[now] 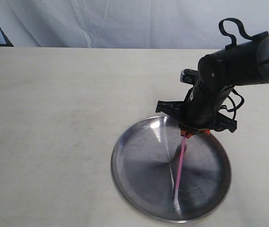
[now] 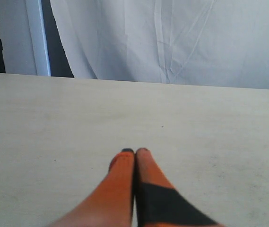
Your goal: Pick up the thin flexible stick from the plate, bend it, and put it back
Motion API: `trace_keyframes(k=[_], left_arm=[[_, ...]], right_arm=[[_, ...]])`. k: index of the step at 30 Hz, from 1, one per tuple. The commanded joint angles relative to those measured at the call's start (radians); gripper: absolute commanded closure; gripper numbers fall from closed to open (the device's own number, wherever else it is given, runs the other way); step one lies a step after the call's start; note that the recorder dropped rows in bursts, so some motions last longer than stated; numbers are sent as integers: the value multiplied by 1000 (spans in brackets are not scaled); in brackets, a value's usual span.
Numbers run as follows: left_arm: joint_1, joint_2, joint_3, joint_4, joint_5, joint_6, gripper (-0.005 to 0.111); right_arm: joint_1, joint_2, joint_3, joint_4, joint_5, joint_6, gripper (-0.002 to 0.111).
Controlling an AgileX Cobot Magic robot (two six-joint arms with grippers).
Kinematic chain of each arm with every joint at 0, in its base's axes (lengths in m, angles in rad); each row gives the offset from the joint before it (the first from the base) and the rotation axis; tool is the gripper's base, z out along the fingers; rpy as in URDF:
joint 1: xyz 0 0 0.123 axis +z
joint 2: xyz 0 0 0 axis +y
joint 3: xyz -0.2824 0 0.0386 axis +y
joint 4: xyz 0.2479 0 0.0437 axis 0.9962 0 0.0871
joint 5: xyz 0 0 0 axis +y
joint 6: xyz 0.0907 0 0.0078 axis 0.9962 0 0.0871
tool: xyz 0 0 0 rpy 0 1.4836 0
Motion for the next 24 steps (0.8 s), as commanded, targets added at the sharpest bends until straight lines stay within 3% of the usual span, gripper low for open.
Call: trace_keyframes(k=[1,11,17,24], left_arm=[[-7,-4,4,5,-1,-1,107],[-7,-4,4,9,-1,-1,107],[-7,-4,4,155,-60,-1,107],[-7,-4,4,-253,-388,-8,107]], right_arm=[[0,-34,5,-20,-16,-64,109],[0,-97,5,-22,-52,-128,109],[0,-121,5,-20,-51,-171,109],[0,-169,5,-16,-58,-197,109]])
